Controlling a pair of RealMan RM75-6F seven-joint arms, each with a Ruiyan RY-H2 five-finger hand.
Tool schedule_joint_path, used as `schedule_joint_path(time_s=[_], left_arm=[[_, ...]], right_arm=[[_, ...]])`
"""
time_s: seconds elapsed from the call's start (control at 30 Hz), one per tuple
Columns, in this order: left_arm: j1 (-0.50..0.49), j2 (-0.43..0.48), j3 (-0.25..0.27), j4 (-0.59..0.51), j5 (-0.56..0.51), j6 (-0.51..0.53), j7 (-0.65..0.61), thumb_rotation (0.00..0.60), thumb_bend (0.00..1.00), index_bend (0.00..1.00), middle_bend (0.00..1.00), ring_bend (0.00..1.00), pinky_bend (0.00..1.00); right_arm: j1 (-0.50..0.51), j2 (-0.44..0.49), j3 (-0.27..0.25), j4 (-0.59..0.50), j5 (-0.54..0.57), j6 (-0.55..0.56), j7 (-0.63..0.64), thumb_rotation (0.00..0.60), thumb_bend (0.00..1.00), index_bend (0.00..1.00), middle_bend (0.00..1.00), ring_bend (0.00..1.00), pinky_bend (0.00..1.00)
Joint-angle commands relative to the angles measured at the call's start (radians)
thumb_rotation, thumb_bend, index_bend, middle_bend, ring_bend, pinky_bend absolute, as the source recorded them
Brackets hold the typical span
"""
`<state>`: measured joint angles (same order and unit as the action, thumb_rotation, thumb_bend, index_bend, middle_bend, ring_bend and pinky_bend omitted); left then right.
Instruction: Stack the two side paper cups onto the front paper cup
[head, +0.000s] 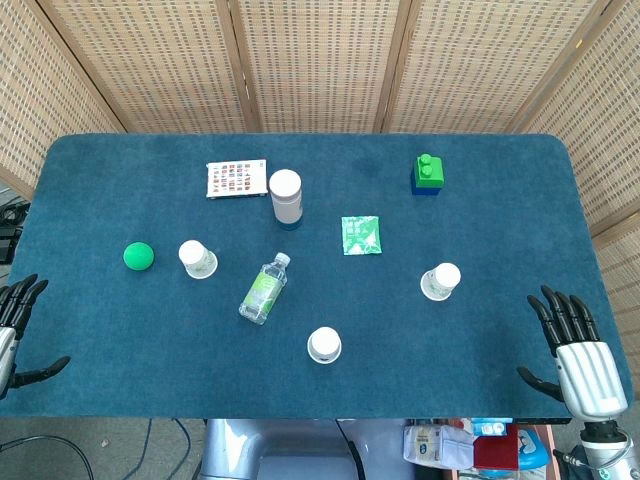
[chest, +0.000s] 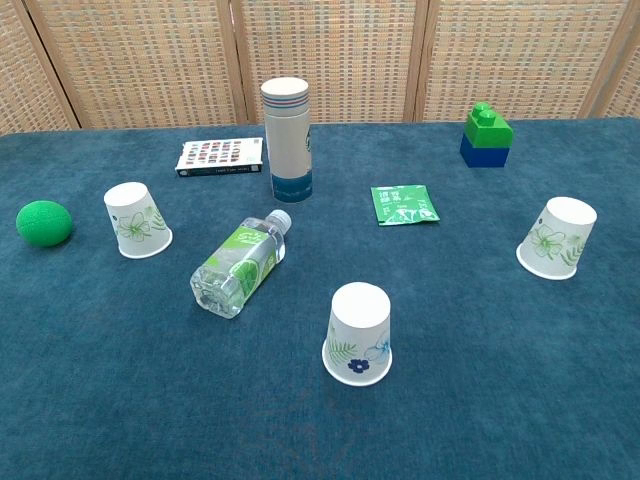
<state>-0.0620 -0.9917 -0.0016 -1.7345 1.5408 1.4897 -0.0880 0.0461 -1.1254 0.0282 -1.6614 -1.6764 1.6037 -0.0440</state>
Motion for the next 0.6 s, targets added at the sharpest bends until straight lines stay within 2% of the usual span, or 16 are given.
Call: schedule_joint_path(time_s=[0.03,0.37,0.5,0.6], left_arm=[[0.0,0.0,0.0,0.0,0.0,0.0,0.001,0.6,0.17,0.0,0.0,0.0,0.0],[0.005,0.001,0.003,-0.005,0.008,0.009,0.005,0.6,0.17,0.0,0.0,0.0,0.0],[0.004,0.002,0.002,-0.007,0.013,0.011,0.01,0.6,0.17,0.0,0.0,0.0,0.0],[-0.001,0.003,-0.003,-0.008,0.0,0.001,0.01,0.6,0.17,0.0,0.0,0.0,0.0]], right_arm=[[0.0,0.001,-0.001,0.001,-0.001,-0.001,0.002,0.6,0.0,0.0,0.0,0.0,0.0],[0.019,0.008,0.001,0.007,-0.003,-0.026,0.041,0.6,0.0,0.0,0.0,0.0,0.0],[0.086,-0.008,0.026,0.048,0.012,-0.111,0.109,0.6,0.0,0.0,0.0,0.0,0.0],[0.179,-0.014,0.043,0.084,0.032,-0.253,0.17,0.6,0.0,0.03,0.0,0.0,0.0]])
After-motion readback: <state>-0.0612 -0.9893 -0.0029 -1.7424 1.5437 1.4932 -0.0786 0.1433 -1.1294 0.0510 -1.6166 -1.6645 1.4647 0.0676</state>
